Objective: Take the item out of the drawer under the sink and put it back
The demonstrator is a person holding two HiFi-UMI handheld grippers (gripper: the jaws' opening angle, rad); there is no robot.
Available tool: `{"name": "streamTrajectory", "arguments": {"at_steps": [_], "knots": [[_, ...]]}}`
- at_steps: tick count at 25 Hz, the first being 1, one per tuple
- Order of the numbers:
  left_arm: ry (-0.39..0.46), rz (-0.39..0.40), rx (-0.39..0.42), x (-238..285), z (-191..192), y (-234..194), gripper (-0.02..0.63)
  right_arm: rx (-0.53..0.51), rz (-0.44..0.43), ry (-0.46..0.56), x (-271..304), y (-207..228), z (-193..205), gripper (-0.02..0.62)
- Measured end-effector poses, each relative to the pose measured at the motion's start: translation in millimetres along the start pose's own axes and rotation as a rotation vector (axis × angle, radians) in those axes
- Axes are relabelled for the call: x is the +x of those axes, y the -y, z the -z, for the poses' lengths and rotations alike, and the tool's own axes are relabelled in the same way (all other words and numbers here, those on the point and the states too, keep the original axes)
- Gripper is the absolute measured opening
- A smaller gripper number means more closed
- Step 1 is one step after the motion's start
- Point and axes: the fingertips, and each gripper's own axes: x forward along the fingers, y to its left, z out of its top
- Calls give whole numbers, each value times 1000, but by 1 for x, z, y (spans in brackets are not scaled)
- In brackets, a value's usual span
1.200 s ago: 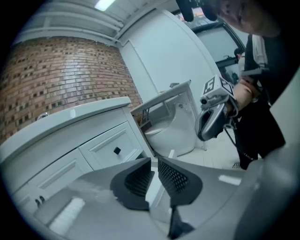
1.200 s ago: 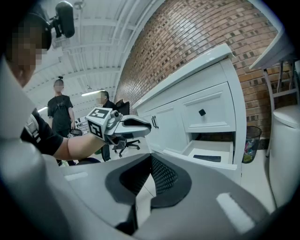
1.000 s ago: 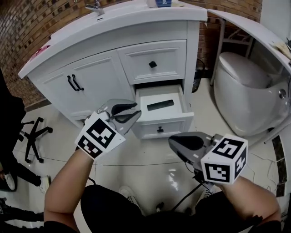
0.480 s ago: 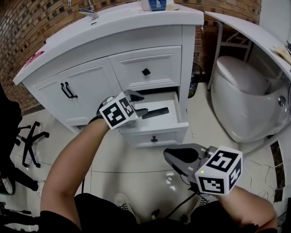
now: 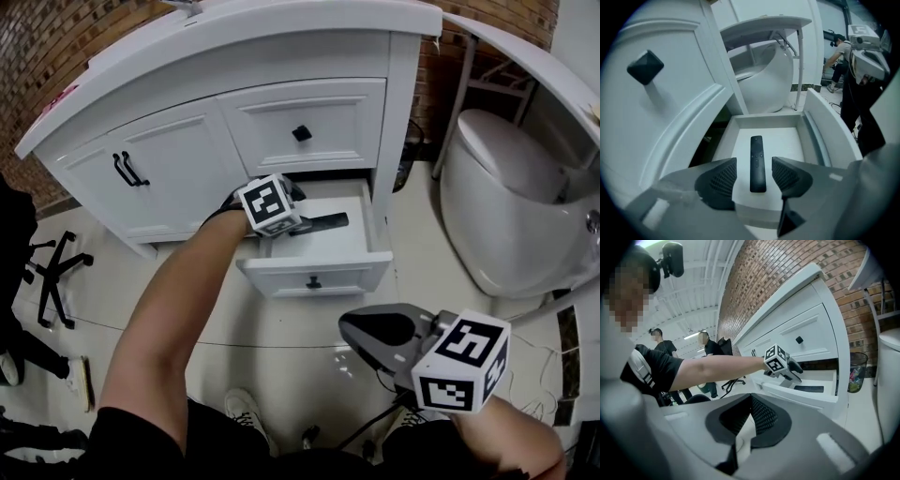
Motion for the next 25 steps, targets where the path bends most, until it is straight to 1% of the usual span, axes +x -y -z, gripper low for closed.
{"name": "streamTrajectory", "arguments": {"at_steps": [3,7,9,10,11,12,16,19,21,25], "knots": [[-24,52,-31,21,6,3,249,2,10,-6,-1,8,0,3],[-89,139,-26,43,16,12,249,17,14,-6,0,17,-1,3],[-118,165,-21,53,20,14,249,25,17,-8,-1,19,-1,3],[-127,174,-17,57,21,14,240,31,18,-10,-1,20,0,3],[-132,181,-13,61,20,14,210,37,20,-12,-1,21,1,3],[-134,186,-12,64,19,13,202,42,23,-15,-1,22,3,3],[-152,201,-27,71,20,10,204,57,35,-29,-2,31,8,3],[-183,235,-52,75,27,13,213,67,36,-31,-2,34,10,3],[-181,258,-72,81,29,21,224,76,39,-24,-4,32,9,3],[-162,265,-101,78,29,14,213,61,36,-14,-3,31,3,3]]}}
